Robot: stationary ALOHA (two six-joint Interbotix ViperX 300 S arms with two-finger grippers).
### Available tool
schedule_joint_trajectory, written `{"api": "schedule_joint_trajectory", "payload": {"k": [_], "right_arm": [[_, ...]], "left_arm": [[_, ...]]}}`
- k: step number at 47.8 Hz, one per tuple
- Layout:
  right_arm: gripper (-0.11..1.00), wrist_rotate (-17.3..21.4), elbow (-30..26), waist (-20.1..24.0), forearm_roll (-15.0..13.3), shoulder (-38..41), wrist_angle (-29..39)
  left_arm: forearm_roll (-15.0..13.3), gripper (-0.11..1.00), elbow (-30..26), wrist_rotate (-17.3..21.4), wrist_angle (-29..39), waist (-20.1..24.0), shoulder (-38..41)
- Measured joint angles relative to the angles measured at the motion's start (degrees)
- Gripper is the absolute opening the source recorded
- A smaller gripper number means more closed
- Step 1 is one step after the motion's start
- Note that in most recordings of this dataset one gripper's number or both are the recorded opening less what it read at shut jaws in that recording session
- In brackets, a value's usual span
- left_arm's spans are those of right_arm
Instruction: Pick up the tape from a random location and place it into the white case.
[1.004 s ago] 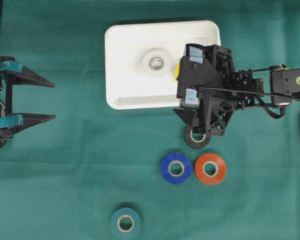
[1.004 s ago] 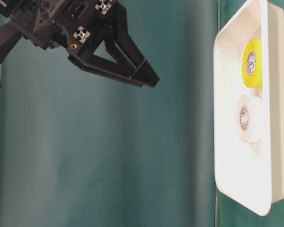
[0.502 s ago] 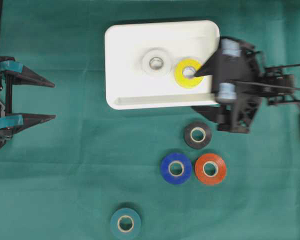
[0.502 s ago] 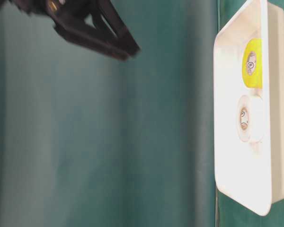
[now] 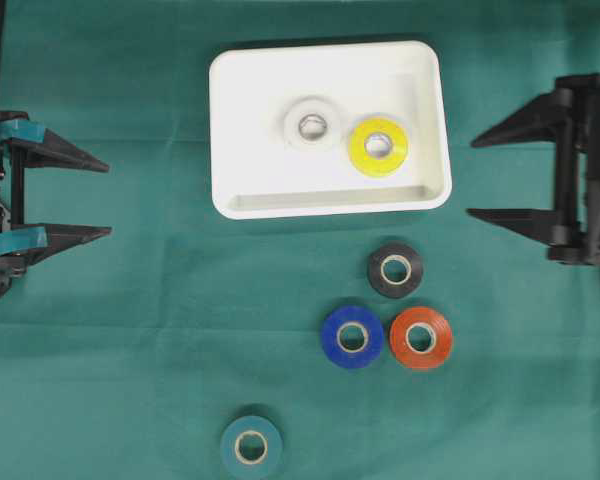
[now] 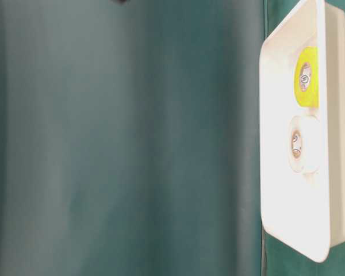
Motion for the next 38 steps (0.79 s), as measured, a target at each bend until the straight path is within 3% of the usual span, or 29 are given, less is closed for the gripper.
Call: {"api": "schedule_joint_trajectory", "payload": {"k": [23,38], "right_arm": [[0.84,0.1,15.6,0.0,0.1,-9.5,-9.1],[0.84,0.1,17.5,0.0,0.1,-10.2,-11.0]], "left_arm": [[-0.1,0.94,0.1,0.0,0.0,0.0,0.0],[-0.1,0.94,0.1,0.0,0.0,0.1,0.0]]}}
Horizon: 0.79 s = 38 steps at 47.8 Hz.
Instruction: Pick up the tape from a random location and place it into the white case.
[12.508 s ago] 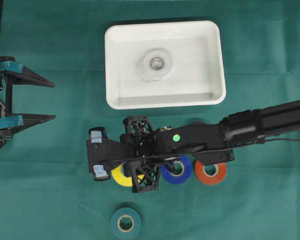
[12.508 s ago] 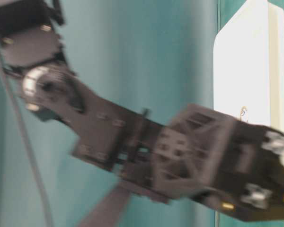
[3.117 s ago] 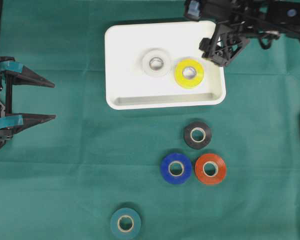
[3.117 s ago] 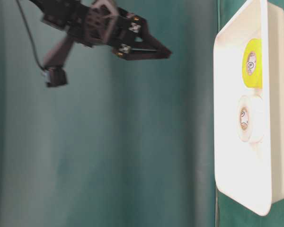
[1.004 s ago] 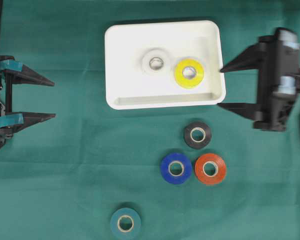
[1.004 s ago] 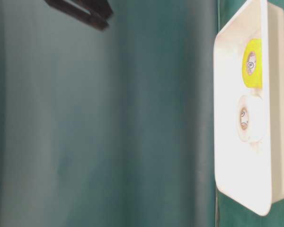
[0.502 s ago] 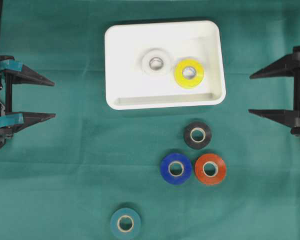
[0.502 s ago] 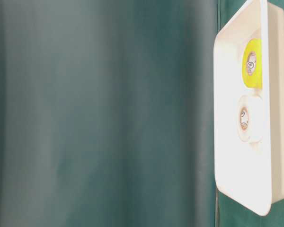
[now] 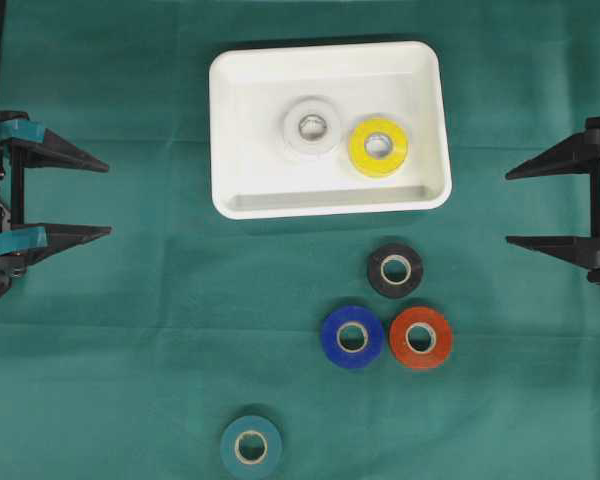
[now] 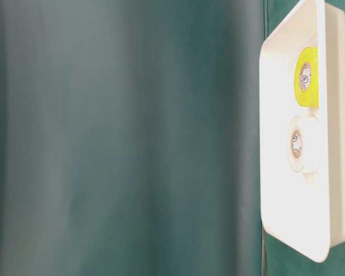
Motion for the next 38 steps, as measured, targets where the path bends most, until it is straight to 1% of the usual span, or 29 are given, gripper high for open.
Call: {"api": "schedule_joint_trajectory", "payload": {"k": [18,28,38], "right_arm": [[0.84,0.0,0.0,0.0,0.0,-0.1,-0.4],[0.84,0.0,0.0,0.0,0.0,-0.1,-0.4],[0.84,0.0,0.0,0.0,0.0,-0.1,-0.4]], "left_arm": [[0.0,0.94,0.0,-0.1,0.0,-0.4,0.0],[0.1,0.94,0.0,-0.4,0.0,-4.2,0.0],[0.0,0.94,0.0,-3.2,0.4,-8.7,0.0]]}}
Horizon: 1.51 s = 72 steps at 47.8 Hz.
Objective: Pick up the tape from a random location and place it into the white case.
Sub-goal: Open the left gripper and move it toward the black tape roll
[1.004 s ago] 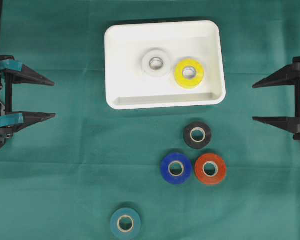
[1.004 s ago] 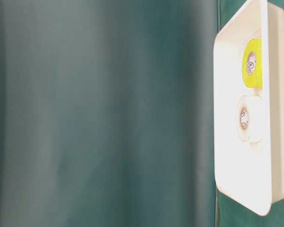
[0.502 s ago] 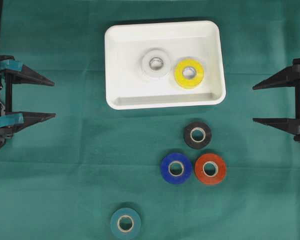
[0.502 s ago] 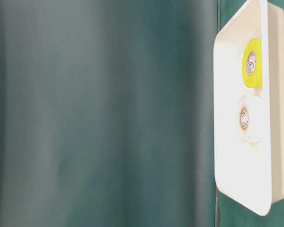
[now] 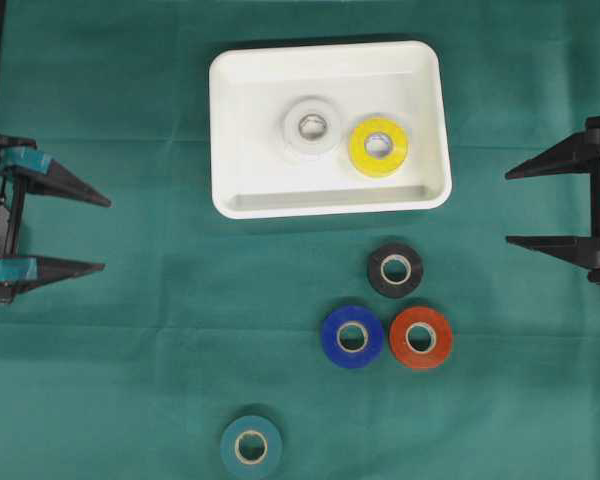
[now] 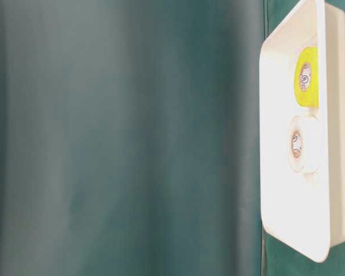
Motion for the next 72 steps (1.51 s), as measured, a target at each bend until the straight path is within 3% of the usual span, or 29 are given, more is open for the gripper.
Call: {"api": "schedule_joint_trajectory", "payload": {"k": [7,22,40,52,72], "right_arm": [[0.84,0.0,0.0,0.0,0.0,0.0,0.0],[0.84,-0.1,0.0,0.0,0.0,0.0,0.0],[0.84,0.0,0.0,0.0,0.0,0.1,-0.6],[0.84,0.0,0.0,0.0,0.0,0.2,-1.1],[0.84,0.0,0.0,0.0,0.0,0.3,-1.1]], "left_arm": [[0.0,0.94,0.0,-1.1,0.3,-2.7,0.0],[0.0,0.94,0.0,-2.1,-0.3,-3.1,0.2],[0.0,0.94,-1.7,-2.7,-8.4,-4.7,8.3],[0.0,0.94,-7.1,-2.5,-11.4,-4.8,18.4],[0.0,0.93,-22.2,-2.3,-12.0,-4.8,39.3]]}}
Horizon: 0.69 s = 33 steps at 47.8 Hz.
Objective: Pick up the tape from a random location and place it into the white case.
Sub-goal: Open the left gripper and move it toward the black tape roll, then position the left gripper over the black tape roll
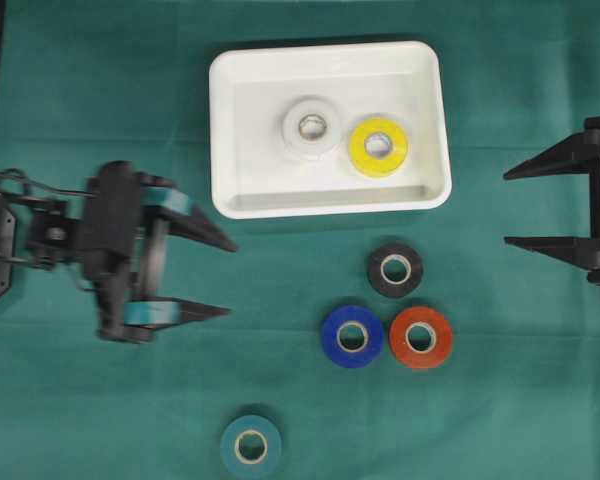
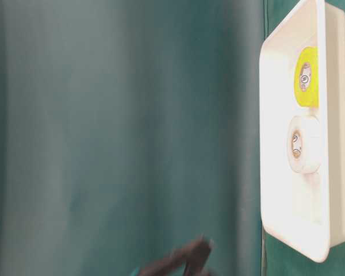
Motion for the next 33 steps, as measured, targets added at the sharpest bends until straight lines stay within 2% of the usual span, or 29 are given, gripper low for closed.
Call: {"api": "schedule_joint_trajectory", "payload": {"k": [20,33], "right_arm": [[0.84,0.0,0.0,0.0,0.0,0.1,-0.4],[0.84,0.0,0.0,0.0,0.0,0.7,-0.5]], "left_arm": [[0.1,0.94,-17.8,0.0,7.1,1.0,14.3],[0.2,0.93,-27.1,0.1,9.0,1.8,21.6]]}}
